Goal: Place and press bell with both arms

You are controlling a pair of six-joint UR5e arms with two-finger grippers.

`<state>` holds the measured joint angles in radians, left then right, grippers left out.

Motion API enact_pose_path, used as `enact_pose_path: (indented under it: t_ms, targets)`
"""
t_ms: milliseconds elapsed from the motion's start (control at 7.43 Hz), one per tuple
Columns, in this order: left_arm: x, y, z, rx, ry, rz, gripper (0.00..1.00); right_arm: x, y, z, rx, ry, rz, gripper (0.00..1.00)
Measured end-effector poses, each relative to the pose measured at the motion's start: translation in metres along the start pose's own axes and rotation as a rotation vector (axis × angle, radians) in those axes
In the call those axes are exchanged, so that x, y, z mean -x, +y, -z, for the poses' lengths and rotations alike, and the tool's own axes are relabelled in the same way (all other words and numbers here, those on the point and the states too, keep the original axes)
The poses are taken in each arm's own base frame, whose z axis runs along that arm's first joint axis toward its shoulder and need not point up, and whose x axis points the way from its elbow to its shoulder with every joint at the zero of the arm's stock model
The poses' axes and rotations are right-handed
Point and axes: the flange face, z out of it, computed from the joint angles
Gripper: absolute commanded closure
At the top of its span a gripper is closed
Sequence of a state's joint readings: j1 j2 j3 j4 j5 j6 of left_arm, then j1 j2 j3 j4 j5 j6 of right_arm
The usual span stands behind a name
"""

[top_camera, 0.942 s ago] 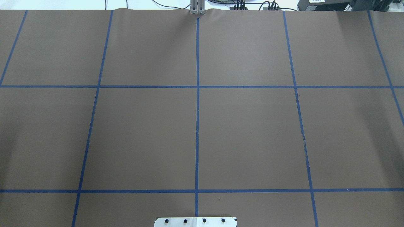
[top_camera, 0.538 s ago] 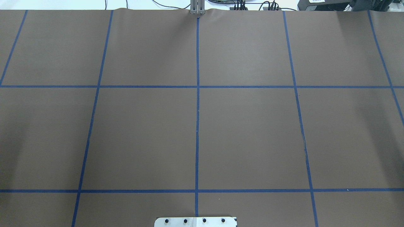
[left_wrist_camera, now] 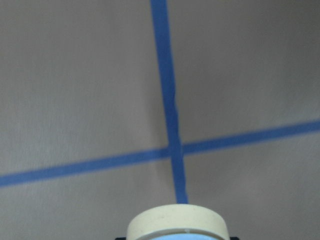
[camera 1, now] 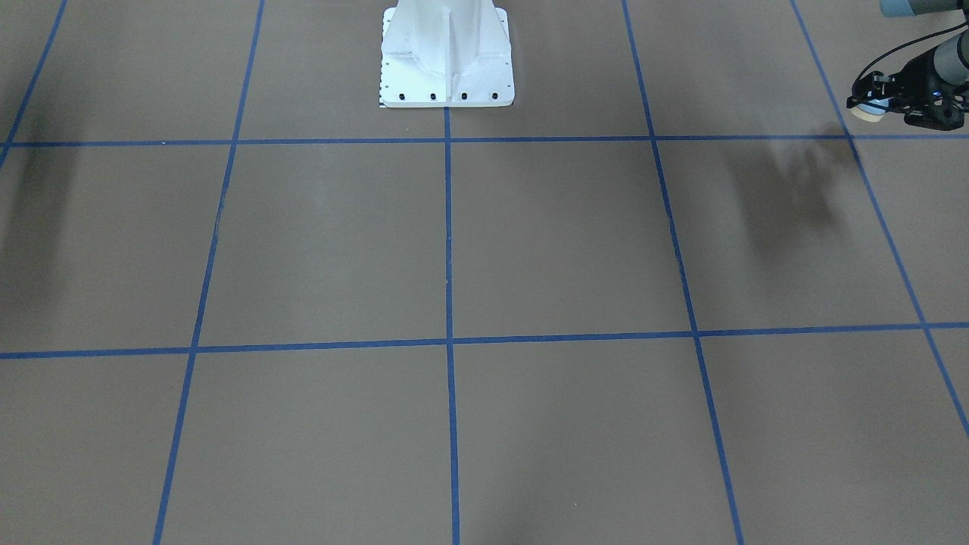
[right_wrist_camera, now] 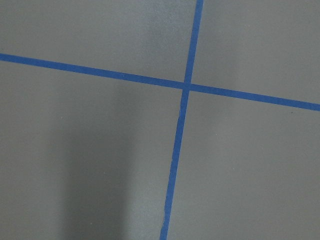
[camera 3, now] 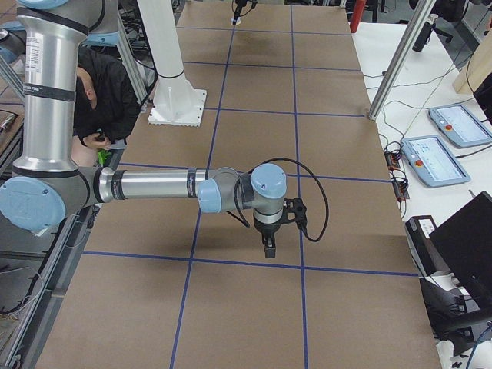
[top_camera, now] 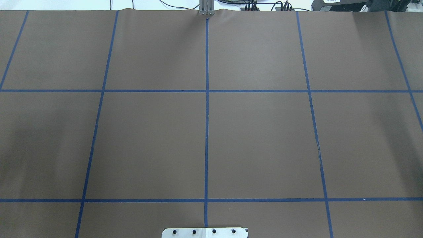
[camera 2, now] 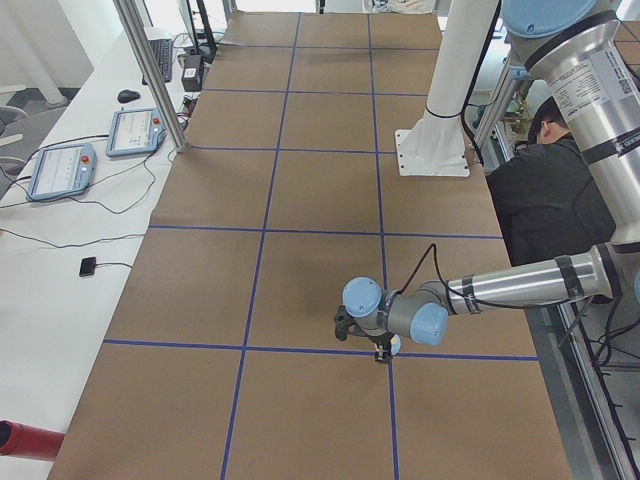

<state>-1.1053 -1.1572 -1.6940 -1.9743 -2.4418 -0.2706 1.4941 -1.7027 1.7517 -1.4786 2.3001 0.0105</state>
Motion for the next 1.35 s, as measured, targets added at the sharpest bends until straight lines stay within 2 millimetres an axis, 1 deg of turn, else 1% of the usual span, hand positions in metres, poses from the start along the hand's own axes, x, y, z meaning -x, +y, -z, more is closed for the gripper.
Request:
enact_pose_path:
  t_ms: [135,269,404,538,673,807,942,1076,1345]
  targets:
    - [-0.019,-0.041,0.017,-0.018,-0.001,0.017,1.0,0.0,0.0,0.0,0.0,0.0,0.0,0.0]
    - [-0.043,-0.084,0.035,-0.024,-0.003,0.028,1.0,0.0,-0.001,0.0,-0.001,-0.001,0.001,0.0]
    - [-0.074,-0.126,0.055,-0.022,-0.005,0.038,1.0,0.001,-0.001,0.001,-0.002,-0.001,0.002,0.0]
    - [-0.111,-0.168,0.079,-0.016,-0.007,0.053,1.0,0.001,-0.002,0.001,-0.003,-0.002,0.004,0.0]
    - [-0.151,-0.205,0.103,-0.015,-0.007,0.076,1.0,0.002,-0.002,0.002,-0.004,-0.002,0.005,0.0]
    - [-0.193,-0.238,0.125,-0.021,0.0,0.114,1.0,0.002,-0.003,0.002,-0.006,-0.002,0.006,0.0]
    - [-0.242,-0.267,0.136,-0.023,0.01,0.156,1.0,0.003,-0.004,0.003,-0.007,-0.002,0.007,0.0]
    - [-0.3,-0.293,0.135,-0.011,0.017,0.195,1.0,0.003,-0.004,0.003,-0.007,-0.002,0.007,0.0]
    - [-0.426,-0.34,0.124,0.028,0.025,0.266,1.0,0.004,-0.006,0.004,-0.01,-0.002,0.008,0.0]
